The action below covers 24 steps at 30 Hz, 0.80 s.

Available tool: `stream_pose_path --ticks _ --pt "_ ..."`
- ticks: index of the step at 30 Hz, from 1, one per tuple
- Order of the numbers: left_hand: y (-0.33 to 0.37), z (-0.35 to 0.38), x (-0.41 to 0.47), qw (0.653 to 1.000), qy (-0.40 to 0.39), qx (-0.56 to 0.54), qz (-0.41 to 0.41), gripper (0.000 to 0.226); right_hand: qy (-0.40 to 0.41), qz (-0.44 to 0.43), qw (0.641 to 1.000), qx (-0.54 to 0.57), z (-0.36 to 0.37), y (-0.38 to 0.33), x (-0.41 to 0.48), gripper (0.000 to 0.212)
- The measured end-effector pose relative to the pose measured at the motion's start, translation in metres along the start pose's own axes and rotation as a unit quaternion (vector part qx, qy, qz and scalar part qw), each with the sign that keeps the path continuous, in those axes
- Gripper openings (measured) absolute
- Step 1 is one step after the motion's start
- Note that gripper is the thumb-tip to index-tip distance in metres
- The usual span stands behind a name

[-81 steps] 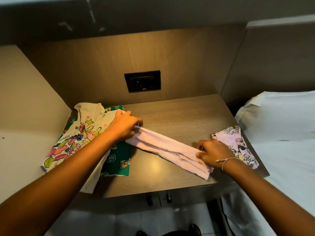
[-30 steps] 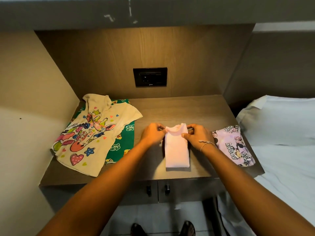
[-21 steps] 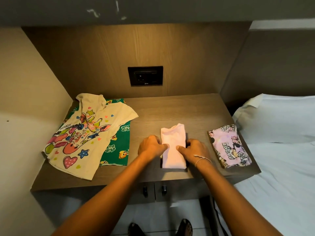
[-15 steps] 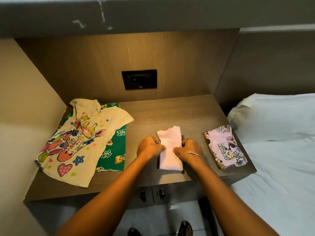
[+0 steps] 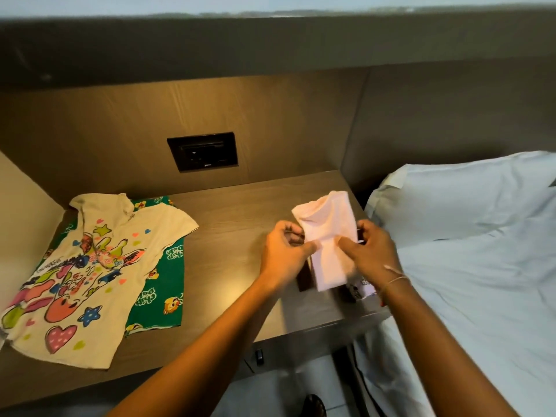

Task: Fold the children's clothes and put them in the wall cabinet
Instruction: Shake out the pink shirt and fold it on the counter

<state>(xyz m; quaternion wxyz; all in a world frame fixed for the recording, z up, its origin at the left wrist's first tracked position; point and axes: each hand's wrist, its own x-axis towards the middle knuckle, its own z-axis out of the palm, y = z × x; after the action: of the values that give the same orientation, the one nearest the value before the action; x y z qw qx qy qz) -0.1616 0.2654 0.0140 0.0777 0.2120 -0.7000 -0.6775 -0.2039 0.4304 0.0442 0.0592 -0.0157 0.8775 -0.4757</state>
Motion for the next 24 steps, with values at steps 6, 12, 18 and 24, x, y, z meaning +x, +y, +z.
stream_pose_path --ticks 6,12,18,24 --pt "0.002 0.078 0.012 0.997 -0.035 0.058 -0.041 0.044 -0.015 0.061 0.991 -0.118 -0.051 0.034 0.039 0.04" --pt "-0.027 0.072 -0.005 0.901 -0.032 0.4 0.167 0.061 -0.042 0.016 0.978 -0.203 -0.049 0.081 0.032 0.063" --pt "-0.041 0.07 0.008 0.781 -0.202 0.547 0.222 0.106 -0.177 -0.18 0.898 -0.36 -0.056 0.103 0.053 0.069" --pt "-0.049 0.067 0.022 0.744 -0.221 0.602 0.187 0.118 -0.21 -0.147 0.88 -0.399 -0.043 0.121 0.057 0.067"
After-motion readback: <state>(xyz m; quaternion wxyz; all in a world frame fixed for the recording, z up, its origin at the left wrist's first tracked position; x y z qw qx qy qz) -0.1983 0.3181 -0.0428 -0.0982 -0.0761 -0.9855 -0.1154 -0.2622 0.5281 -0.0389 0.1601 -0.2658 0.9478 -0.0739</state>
